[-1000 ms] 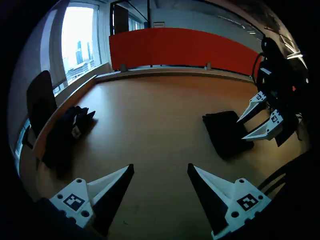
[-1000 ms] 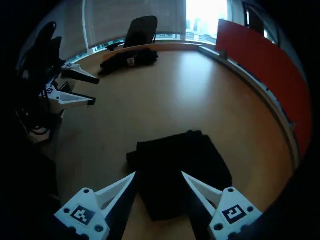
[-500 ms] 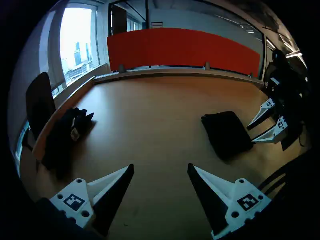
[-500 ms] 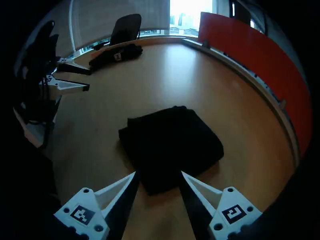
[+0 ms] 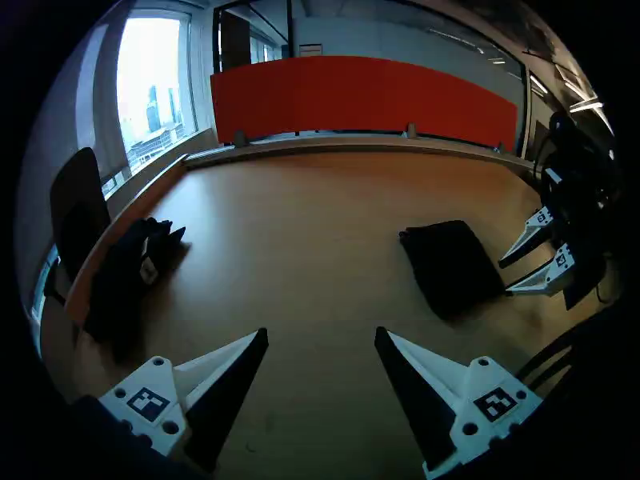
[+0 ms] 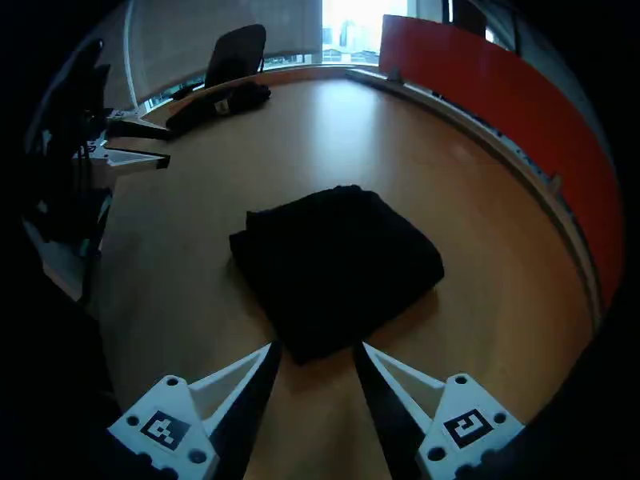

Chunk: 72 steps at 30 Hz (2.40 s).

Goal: Fold towel

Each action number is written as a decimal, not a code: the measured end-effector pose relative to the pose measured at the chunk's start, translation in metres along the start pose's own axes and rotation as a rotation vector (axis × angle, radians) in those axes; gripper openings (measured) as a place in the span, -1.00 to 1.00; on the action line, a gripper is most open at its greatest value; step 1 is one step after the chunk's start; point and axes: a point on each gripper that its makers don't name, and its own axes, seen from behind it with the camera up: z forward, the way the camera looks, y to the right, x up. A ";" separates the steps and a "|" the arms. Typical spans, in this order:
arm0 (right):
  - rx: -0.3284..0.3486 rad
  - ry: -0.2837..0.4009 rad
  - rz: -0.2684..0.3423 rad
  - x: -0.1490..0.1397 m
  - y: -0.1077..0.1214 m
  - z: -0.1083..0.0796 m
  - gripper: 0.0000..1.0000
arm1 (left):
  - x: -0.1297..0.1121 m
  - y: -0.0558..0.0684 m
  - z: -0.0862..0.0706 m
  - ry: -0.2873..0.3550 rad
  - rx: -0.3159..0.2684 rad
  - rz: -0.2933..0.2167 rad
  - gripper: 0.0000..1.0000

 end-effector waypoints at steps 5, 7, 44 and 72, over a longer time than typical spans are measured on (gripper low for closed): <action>-0.001 -0.008 0.011 -0.008 -0.004 0.005 0.37 | -0.002 0.001 -0.001 -0.001 -0.001 -0.001 1.00; -0.004 -0.008 0.018 -0.010 -0.005 0.006 0.37 | -0.003 0.001 -0.001 -0.002 -0.001 0.000 1.00; -0.061 0.060 0.070 0.015 0.006 -0.004 -0.86 | -0.002 0.001 -0.002 0.003 -0.013 0.006 1.00; -0.224 0.300 -0.058 0.161 0.065 -0.110 -0.88 | 0.029 0.004 -0.003 0.062 -0.043 0.030 1.00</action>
